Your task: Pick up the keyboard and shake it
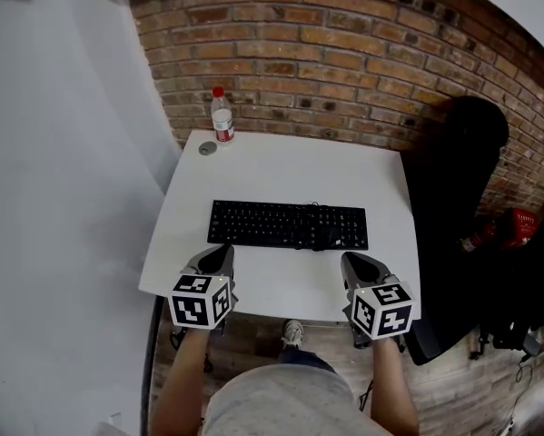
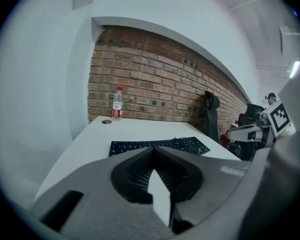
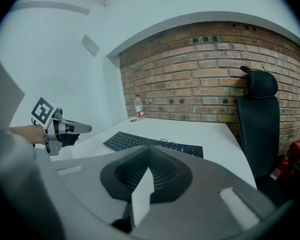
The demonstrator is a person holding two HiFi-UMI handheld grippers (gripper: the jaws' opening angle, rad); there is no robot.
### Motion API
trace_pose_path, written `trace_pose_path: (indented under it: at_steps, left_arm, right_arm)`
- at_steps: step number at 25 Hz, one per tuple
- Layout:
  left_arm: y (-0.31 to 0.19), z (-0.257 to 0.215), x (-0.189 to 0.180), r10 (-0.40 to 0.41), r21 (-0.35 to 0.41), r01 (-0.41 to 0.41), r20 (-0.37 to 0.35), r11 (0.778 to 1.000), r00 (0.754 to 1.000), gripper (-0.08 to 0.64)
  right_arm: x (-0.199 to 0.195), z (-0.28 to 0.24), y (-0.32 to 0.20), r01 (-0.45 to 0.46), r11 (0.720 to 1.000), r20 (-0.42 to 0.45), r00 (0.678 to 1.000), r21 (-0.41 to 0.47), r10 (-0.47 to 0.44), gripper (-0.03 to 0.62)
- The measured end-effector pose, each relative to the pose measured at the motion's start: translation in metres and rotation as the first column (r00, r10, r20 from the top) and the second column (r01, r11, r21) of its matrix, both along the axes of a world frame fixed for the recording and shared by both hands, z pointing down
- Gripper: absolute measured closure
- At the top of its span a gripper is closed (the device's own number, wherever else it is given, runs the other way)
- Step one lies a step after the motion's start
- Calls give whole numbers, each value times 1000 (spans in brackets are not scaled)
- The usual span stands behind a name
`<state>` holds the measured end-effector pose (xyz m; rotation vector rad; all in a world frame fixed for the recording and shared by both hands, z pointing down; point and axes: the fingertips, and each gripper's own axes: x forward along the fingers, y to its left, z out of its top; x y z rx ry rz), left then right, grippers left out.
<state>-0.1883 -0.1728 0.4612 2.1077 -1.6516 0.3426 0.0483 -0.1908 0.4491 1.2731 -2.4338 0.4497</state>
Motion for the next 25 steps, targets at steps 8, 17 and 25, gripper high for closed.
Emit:
trace_pose_path:
  at_steps: [8, 17, 25]
  left_arm:
    - [-60, 18, 9, 15, -51, -18, -59, 999, 998, 526]
    - [-94, 55, -12, -62, -171, 32, -175, 985, 983, 388]
    - [-109, 78, -47, -110, -245, 78, -120, 966, 987, 316]
  right_arm:
    - [21, 24, -66, 39, 996, 50, 998, -76, -36, 580]
    - [55, 58, -122, 46, 983, 160, 987, -179, -17, 527]
    - [81, 83, -150, 38, 968, 178, 984, -248, 7, 451]
